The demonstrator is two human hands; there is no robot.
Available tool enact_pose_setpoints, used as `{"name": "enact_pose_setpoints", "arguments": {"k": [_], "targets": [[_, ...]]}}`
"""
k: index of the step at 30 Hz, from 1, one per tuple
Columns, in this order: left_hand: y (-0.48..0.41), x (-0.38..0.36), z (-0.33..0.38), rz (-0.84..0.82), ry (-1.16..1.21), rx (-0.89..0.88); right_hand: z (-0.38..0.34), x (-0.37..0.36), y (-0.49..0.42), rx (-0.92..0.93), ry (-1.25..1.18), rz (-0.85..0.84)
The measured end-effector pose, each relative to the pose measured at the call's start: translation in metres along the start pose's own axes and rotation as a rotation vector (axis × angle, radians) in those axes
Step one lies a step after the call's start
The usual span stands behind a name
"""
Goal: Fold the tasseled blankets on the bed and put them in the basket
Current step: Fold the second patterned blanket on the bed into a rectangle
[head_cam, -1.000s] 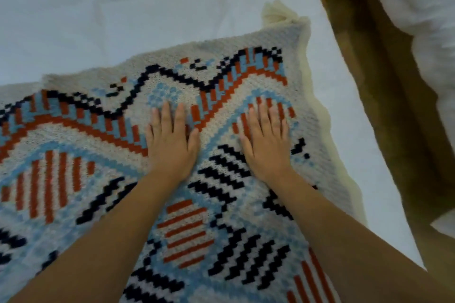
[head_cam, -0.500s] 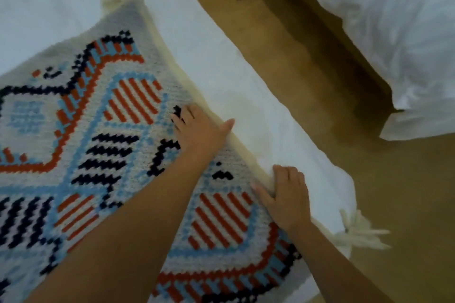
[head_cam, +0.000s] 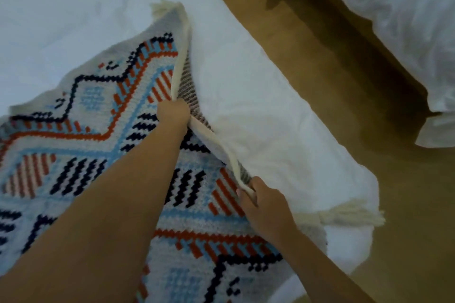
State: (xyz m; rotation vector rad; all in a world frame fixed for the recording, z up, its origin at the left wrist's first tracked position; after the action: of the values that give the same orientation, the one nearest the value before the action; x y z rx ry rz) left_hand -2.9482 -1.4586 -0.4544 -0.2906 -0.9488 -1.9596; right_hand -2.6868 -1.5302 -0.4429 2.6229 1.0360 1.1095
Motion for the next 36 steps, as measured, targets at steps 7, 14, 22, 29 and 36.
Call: {"name": "enact_pose_setpoints", "arguments": {"k": [7,14,22,29,36], "targets": [[-0.013,0.119,-0.037,-0.021,0.101,-0.032,-0.11,-0.098,0.043,0.141,0.058,-0.156],[-0.035,0.302,-0.116,-0.004,0.203,-0.069,-0.225,-0.237,0.103,0.233,0.127,-0.213],[-0.059,0.466,-0.213,0.034,0.266,-0.045,-0.316,-0.383,0.157,0.16,0.149,-0.3],[-0.095,0.542,-0.257,0.077,0.299,0.008,-0.369,-0.456,0.171,0.224,0.226,-0.397],[-0.147,0.617,-0.307,0.108,0.312,0.078,-0.41,-0.543,0.185,0.256,0.285,-0.539]]}}
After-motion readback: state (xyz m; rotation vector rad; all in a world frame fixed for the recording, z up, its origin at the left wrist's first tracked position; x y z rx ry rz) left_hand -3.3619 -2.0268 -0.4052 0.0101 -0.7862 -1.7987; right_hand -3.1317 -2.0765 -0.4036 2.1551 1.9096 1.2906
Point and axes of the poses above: each hand's wrist, its own y-axis away from the middle knuckle, its own x-axis out of the back of the hand, z = x × y, the point moved 6 cm from there along -y, towards the middle knuckle
